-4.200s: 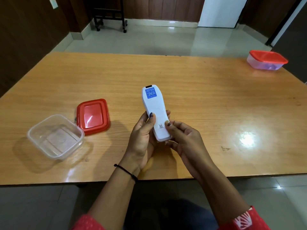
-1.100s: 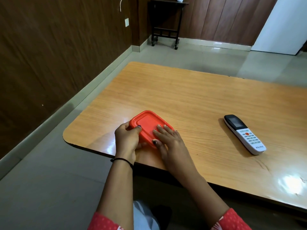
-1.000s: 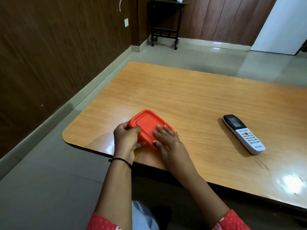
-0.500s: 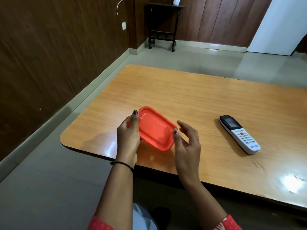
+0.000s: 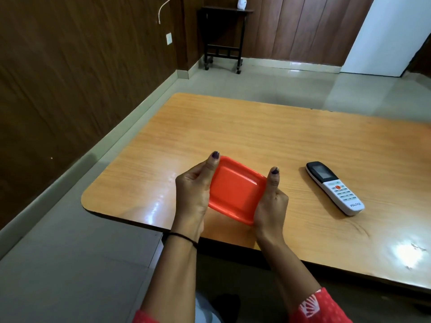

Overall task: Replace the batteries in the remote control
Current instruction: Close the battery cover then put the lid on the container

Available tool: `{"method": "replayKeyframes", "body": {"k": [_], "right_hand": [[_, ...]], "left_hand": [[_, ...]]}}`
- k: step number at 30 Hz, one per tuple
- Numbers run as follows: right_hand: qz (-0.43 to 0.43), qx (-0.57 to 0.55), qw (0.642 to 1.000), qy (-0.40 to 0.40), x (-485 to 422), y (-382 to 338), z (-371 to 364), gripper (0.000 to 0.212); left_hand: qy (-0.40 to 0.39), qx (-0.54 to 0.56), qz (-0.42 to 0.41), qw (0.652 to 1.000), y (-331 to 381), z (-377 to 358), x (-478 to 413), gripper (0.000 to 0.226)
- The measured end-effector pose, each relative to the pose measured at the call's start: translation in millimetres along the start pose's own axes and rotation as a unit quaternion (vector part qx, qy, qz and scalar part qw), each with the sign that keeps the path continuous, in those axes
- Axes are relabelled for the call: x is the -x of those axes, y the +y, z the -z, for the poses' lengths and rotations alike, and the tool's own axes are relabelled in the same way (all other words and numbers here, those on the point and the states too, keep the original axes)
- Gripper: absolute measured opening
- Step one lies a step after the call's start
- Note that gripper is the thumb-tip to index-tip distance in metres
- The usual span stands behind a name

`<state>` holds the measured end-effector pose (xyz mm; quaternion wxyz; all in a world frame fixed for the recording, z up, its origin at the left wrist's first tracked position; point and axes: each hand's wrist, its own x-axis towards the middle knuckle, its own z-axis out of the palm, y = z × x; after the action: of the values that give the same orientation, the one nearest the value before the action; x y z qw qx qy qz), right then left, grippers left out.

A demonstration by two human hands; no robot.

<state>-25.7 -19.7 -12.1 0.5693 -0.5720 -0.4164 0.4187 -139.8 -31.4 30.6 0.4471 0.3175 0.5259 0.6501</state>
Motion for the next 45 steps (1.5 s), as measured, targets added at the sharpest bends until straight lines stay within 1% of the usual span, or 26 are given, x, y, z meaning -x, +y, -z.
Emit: {"method": "replayKeyframes", "body": {"k": [4,7,9,11,13,14,16,17,19,20,23,25,28,31,34,35,38,41,43,45], "right_hand": [[0.017,-0.022,0.999,-0.016,-3,-6,0,0.073],[0.004,-0.017,0.998,-0.055,-2,-9,0,0.073],[0.003,0.022,0.994,-0.106,-1,-12,-2,0.066],[0.037,0.097,0.983,-0.151,1,-13,-8,0.051],[0.065,0.138,0.972,-0.182,3,-13,-15,0.042],[0.047,0.132,0.972,-0.19,4,-12,-19,0.04],[-0.026,0.089,0.975,-0.202,8,-12,-29,0.032],[-0.049,0.076,0.975,-0.203,11,-13,-36,0.027],[-0.054,0.07,0.975,-0.203,18,-12,-54,0.013],[-0.053,0.06,0.975,-0.207,22,-13,-65,0.009],[-0.067,0.035,0.969,-0.234,33,-15,-101,0.022],[-0.081,0.03,0.965,-0.249,35,-14,-122,0.023],[-0.087,0.04,0.955,-0.281,34,-8,-148,0.014],[-0.099,0.069,0.943,-0.309,32,-3,-162,0.016],[-0.094,0.082,0.943,-0.31,29,0,-167,0.016],[-0.092,0.087,0.943,-0.307,28,1,-168,0.017],[-0.095,0.098,0.942,-0.308,24,3,-170,0.03],[-0.106,0.092,0.94,-0.312,23,0,-165,0.036],[-0.111,0.08,0.941,-0.308,22,-8,-156,0.038],[-0.108,0.077,0.943,-0.305,18,-17,-142,0.037]], "left_hand": [[0.031,0.012,-0.027,0.999,0,-4,-2,0.031],[0.051,0.0,-0.023,0.998,0,-3,-5,0.039],[0.086,-0.009,-0.003,0.996,-1,2,-8,0.045],[0.135,0.019,0.02,0.99,-1,13,-12,0.046],[0.173,0.048,0.03,0.983,1,27,-16,0.044],[0.18,0.056,0.032,0.982,4,32,-17,0.042],[0.195,0.084,0.036,0.977,5,47,-19,0.034],[0.206,0.103,0.04,0.972,3,54,-22,0.028],[0.237,0.121,0.031,0.963,1,67,-26,0.023],[0.259,0.115,0.022,0.959,0,74,-28,0.025],[0.324,0.103,0.012,0.94,-1,95,-33,0.046],[0.35,0.101,0.014,0.931,-4,110,-36,0.054],[0.371,0.09,0.013,0.924,-9,126,-39,0.052],[0.374,0.086,0.015,0.923,-14,135,-43,0.052],[0.374,0.077,0.0,0.924,-17,137,-44,0.054],[0.376,0.071,-0.004,0.924,-18,137,-44,0.054],[0.387,0.062,-0.014,0.92,-18,136,-44,0.054],[0.409,0.062,-0.024,0.91,-15,136,-43,0.055],[0.428,0.042,-0.045,0.902,-9,132,-36,0.056],[0.43,0.002,-0.084,0.899,-1,122,-29,0.055]]}}
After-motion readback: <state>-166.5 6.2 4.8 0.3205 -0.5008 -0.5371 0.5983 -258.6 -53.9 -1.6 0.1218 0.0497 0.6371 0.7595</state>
